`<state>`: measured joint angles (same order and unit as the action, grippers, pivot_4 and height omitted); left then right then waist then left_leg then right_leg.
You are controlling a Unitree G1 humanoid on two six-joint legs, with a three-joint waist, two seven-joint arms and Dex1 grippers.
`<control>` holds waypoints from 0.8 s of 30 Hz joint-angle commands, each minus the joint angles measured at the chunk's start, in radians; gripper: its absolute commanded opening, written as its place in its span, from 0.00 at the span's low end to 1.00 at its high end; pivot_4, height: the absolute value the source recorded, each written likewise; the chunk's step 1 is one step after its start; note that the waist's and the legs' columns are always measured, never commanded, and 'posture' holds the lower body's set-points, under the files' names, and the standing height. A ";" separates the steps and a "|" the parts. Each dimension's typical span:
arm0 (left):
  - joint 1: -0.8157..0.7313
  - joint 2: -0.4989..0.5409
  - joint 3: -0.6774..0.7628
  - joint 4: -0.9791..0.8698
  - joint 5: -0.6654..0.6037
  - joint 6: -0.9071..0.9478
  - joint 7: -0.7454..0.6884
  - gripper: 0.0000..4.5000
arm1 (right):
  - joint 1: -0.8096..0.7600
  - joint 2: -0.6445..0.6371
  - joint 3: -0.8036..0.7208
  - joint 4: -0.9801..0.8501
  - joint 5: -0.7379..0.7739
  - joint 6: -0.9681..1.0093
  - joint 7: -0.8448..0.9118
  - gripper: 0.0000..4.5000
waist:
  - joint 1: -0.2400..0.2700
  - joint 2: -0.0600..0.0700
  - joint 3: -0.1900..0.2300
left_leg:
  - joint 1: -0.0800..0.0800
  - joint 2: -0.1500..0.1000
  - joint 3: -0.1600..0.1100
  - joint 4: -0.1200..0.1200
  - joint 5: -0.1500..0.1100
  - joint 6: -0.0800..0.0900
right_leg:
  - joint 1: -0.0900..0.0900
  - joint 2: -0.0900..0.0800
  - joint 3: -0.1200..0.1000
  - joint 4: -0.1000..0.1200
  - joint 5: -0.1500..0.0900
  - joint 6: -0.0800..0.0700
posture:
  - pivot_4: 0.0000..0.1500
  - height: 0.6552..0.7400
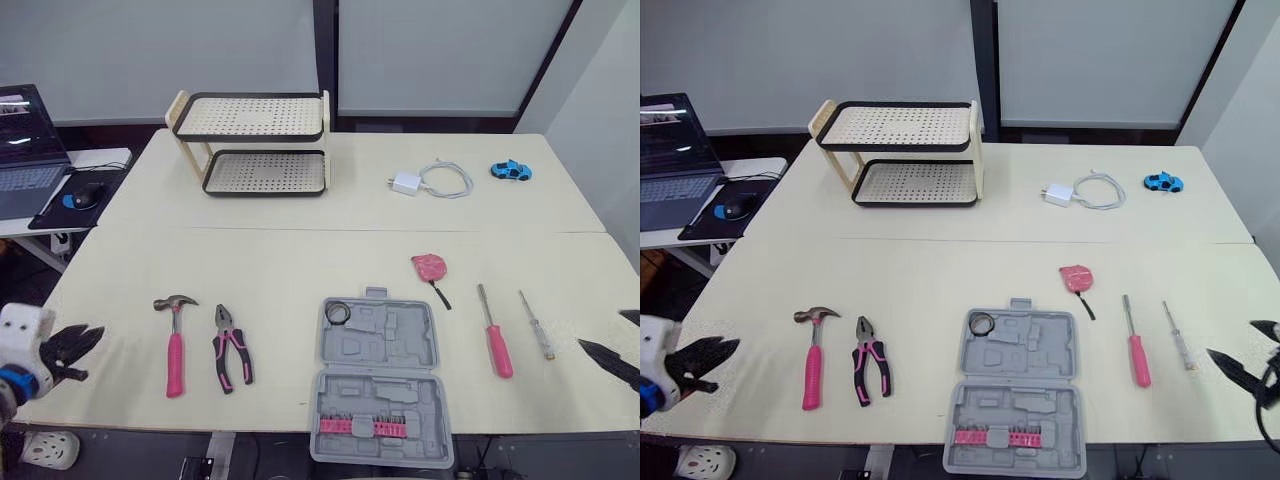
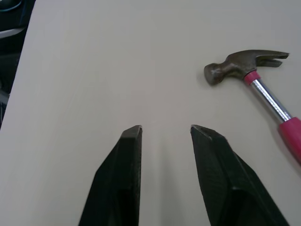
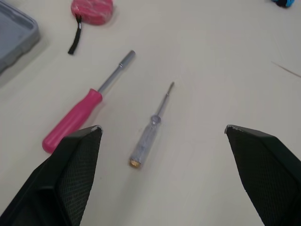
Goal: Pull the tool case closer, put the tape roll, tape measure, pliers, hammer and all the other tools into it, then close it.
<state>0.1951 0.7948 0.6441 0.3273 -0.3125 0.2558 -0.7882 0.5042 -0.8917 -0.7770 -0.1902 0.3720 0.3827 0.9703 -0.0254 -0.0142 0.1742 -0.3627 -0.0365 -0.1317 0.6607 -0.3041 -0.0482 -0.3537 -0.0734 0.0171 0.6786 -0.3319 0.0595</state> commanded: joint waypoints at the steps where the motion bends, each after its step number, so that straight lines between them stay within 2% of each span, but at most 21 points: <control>1: 0.045 0.004 0.059 -0.015 -0.033 0.008 0.002 0.61 | -0.005 -0.053 -0.048 0.143 -0.031 -0.091 0.067 1.00 | -0.001 0.000 0.000 | 0.000 0.000 0.000 0.000 0.000 0.000 | 0.000 0.000 0.000 0.000 0.000 0.000 | 1.00 1.00; 6: 0.054 0.006 0.052 0.015 -0.040 0.013 0.008 0.97 | -0.028 -0.090 -0.045 0.225 -0.039 -0.125 0.106 1.00 | -0.001 0.001 0.000 | 0.000 0.001 0.000 0.000 0.000 0.000 | 0.000 0.000 0.000 0.000 0.000 0.000 | 1.00 1.00; 7: 0.049 0.004 0.045 0.024 -0.037 0.004 0.012 0.99 | -0.031 -0.090 -0.044 0.219 -0.036 -0.120 0.106 1.00 | -0.001 0.001 0.000 | 0.000 0.001 0.000 0.000 0.000 0.000 | 0.000 0.000 0.000 0.000 0.000 0.000 | 1.00 1.00; 13: 0.038 0.022 0.030 0.059 -0.036 -0.022 -0.018 0.99 | -0.018 -0.070 -0.053 0.142 -0.017 -0.083 0.106 1.00 | -0.001 0.001 0.000 | 0.000 0.001 0.000 0.000 0.000 0.000 | 0.000 0.000 0.000 0.000 0.000 0.000 | 1.00 1.00; 24: 0.120 0.243 -0.027 0.111 -0.016 -0.062 -0.366 0.99 | 0.038 -0.149 -0.048 0.021 -0.013 -0.100 0.307 1.00 | -0.002 0.002 0.000 | 0.000 0.001 0.001 -0.001 0.000 0.000 | 0.000 0.001 0.000 0.000 0.000 0.000 | 1.00 1.00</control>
<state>0.3032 1.0087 0.6281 0.4323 -0.3318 0.2093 -1.1032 0.5411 -1.0195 -0.7927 -0.1432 0.3389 0.2774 1.2466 -0.0274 -0.0122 0.1742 -0.3629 -0.0358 -0.1312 0.6598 -0.3042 -0.0484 -0.3536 -0.0728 0.0165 0.6783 -0.3321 0.0592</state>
